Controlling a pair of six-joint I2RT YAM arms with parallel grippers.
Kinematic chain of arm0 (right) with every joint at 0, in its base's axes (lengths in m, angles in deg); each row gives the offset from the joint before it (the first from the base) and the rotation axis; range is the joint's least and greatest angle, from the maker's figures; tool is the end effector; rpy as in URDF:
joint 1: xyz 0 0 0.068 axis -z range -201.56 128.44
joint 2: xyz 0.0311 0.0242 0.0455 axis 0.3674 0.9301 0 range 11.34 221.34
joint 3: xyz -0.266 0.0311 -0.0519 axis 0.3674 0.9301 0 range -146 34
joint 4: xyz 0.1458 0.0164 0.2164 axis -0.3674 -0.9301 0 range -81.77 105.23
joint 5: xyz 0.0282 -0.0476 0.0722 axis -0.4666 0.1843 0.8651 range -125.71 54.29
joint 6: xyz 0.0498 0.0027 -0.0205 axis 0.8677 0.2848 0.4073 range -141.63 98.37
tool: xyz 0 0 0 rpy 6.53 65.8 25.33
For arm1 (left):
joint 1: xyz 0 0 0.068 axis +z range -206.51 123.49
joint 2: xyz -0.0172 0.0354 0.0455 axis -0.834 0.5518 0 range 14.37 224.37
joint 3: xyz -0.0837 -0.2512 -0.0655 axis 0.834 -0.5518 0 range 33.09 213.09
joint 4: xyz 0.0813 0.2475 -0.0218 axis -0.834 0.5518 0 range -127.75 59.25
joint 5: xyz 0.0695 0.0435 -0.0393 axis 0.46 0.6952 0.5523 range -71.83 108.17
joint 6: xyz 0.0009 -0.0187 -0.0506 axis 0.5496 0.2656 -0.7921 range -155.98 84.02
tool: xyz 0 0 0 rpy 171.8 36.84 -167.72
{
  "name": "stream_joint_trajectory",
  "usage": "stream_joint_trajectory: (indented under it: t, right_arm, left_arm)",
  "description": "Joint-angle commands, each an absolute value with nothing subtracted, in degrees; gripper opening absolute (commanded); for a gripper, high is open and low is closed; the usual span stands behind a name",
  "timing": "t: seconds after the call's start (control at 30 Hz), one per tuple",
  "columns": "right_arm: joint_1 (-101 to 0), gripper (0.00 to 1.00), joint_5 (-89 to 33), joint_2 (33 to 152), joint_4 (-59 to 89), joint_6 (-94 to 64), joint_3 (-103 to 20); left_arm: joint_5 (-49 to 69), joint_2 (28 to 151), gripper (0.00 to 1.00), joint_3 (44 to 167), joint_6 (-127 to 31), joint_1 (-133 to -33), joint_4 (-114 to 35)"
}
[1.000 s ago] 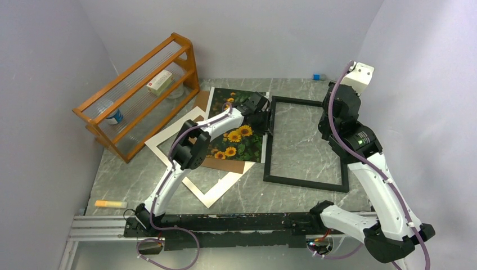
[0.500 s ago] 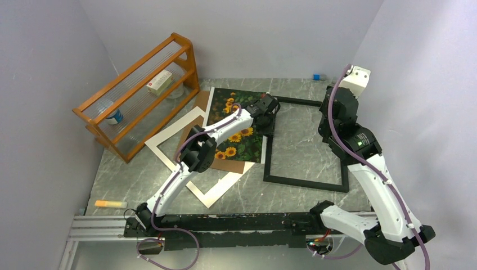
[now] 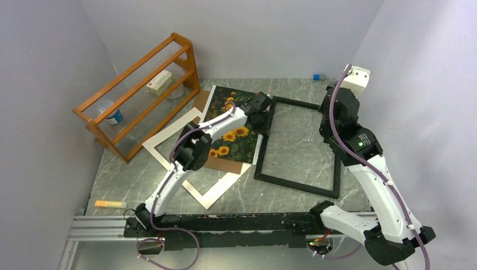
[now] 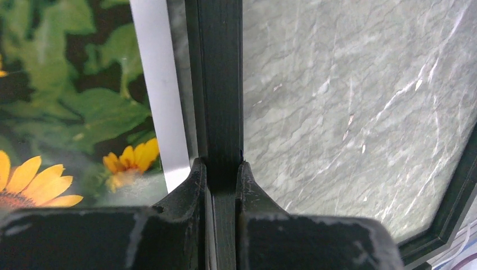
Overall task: Put the photo into the frame
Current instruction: Move the photo frame to the center of the board.
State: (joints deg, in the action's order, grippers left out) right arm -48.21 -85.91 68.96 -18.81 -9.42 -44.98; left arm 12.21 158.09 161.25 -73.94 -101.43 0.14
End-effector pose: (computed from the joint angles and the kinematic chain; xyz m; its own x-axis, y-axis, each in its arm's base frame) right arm 0.1727 0.0561 0.4603 -0.1109 0.0959 -0.9892 0.4155 0.9087 0.0415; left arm 0.3868 -0.3911 0.1739 -0.9075 0.0410 -0.4181 0.2383 0.8698 -0.4320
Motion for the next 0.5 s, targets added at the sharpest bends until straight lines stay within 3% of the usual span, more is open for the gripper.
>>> stream_joint_trajectory:
  t: [0.0, 0.47]
  right_arm:
    - [-47.97, 0.0, -83.34, 67.93, -17.3, -8.63, -46.03]
    - [-47.99, 0.0, -65.16, 73.2, -13.85, -7.63, -51.15]
  left_arm:
    - [8.57, 146.05, 0.03, 159.3, -74.13, -99.89, -5.31]
    - [12.27, 128.64, 0.03, 143.78, -74.46, -92.24, -0.91]
